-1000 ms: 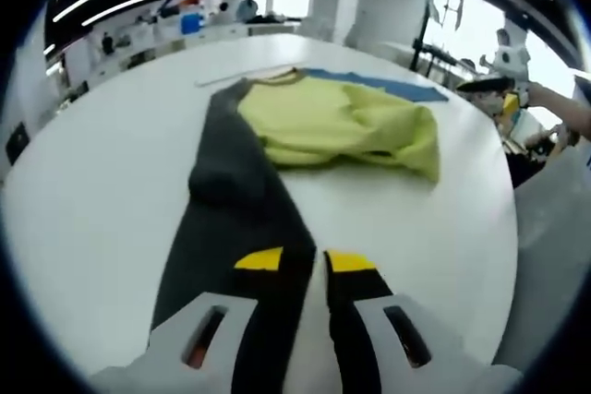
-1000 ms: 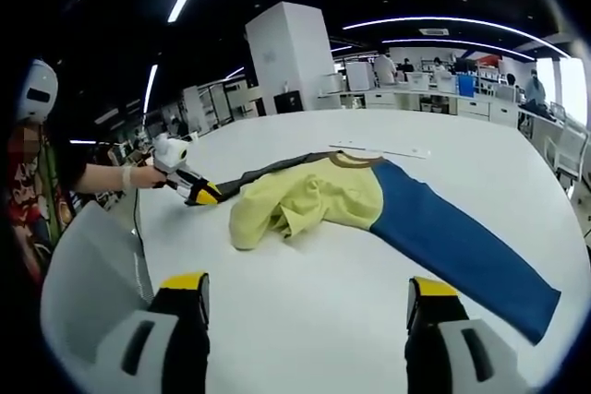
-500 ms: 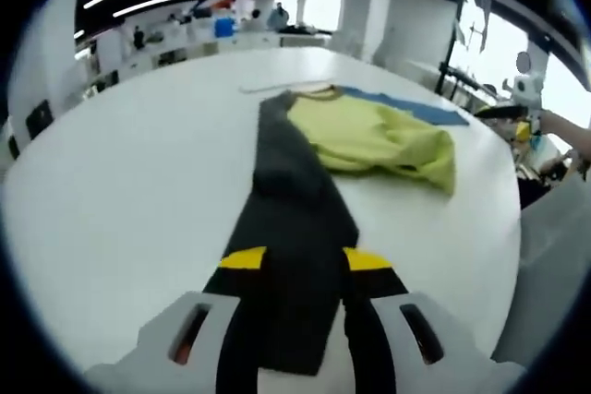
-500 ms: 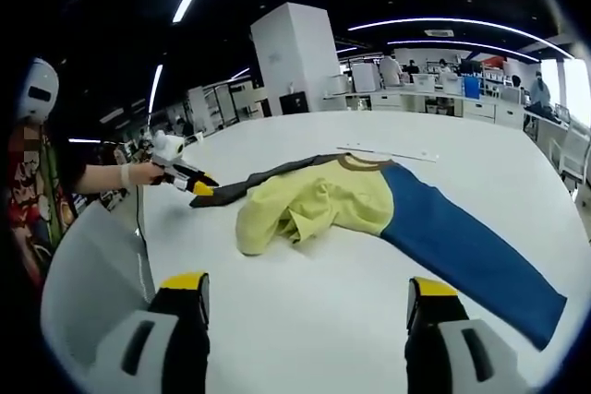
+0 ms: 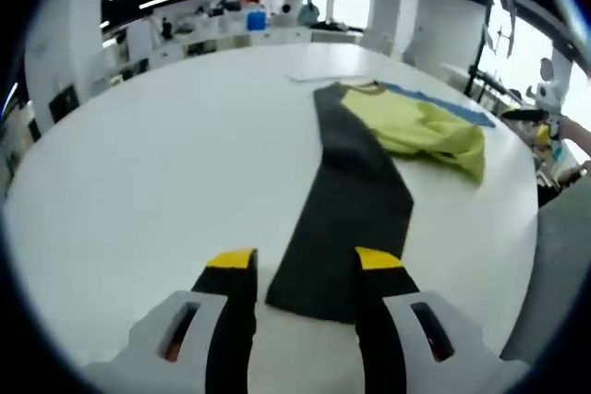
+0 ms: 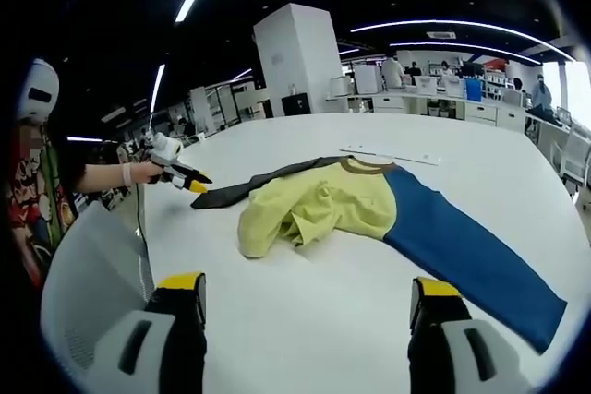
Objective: Fold the garment on the visible template until the final outline fits inside the template.
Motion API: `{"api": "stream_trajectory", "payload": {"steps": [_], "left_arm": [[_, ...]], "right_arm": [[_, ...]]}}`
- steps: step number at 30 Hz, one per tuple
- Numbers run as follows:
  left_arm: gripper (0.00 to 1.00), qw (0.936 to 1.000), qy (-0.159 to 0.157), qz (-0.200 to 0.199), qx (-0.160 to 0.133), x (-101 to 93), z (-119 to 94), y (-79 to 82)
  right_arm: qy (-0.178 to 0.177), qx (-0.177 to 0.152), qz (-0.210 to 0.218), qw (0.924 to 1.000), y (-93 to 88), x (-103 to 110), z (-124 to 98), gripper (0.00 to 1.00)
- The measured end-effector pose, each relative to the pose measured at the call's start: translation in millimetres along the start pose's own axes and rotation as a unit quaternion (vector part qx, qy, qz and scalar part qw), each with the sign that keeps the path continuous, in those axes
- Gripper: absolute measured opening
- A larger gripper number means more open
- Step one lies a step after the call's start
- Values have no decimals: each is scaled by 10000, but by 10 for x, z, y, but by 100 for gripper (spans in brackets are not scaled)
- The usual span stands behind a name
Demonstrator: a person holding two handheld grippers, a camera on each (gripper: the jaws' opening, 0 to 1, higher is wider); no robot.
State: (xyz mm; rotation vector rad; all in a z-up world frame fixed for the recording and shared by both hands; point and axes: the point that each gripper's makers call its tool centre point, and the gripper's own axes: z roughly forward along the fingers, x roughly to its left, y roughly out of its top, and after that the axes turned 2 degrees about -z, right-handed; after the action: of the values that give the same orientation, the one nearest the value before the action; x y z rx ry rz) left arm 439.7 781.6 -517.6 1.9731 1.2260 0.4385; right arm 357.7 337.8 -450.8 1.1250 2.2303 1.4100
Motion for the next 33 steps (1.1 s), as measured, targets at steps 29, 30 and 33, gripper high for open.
{"api": "stream_trajectory", "payload": {"steps": [29,30,33], "left_arm": [[9,9996,209,-80,164,143,61,-188],[7,9996,241,-27,161,154,58,-187],[2,9996,232,-98,131,125,52,-175]], "right_arm": [[-134,101,-62,9998,-40,-58,-72,95],[-129,112,-59,9998,-45,-58,-67,94],[-102,120,-62,9999,-46,-37,-50,94]]}}
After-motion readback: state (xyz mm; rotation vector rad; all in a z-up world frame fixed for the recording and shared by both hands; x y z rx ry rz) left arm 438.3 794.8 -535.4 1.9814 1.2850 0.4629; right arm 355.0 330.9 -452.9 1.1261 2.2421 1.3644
